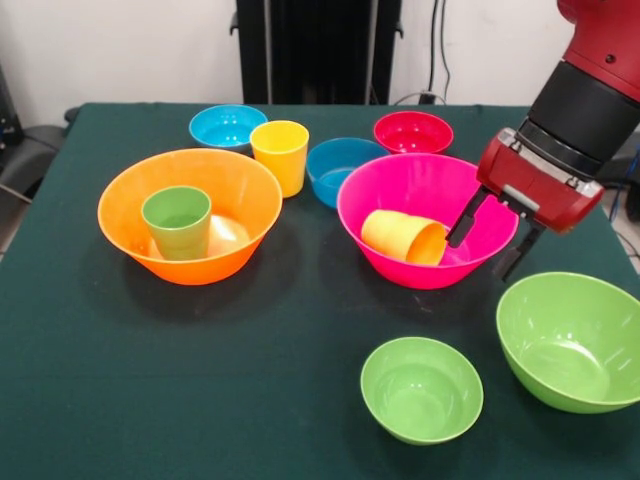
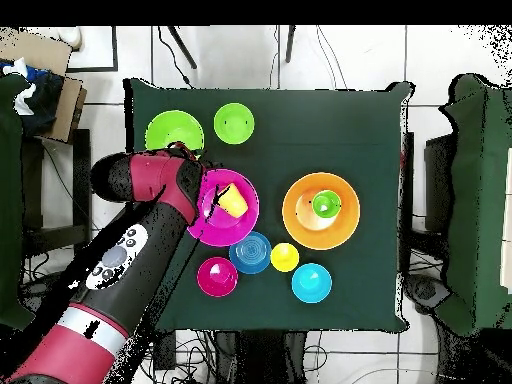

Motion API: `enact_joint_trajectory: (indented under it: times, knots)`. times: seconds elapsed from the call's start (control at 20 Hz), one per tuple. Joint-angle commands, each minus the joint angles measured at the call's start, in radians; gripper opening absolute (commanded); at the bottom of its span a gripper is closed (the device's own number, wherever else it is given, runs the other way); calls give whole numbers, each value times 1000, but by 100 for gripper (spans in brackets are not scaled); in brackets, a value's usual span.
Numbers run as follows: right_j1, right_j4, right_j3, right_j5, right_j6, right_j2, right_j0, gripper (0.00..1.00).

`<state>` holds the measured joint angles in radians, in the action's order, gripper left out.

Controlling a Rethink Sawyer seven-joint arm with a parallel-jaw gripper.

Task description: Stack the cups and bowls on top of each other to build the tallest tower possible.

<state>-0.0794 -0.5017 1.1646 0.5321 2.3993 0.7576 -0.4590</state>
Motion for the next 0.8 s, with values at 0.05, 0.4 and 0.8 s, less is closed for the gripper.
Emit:
enact_joint_trajectory:
  times: [0.05,0.4,0.8]
  knots:
    - [35,4,17,-58,160,-120,30,100]
    - [76,8,-2,-98,161,-109,37,100]
    - [80,19,13,-143,135,-114,43,100]
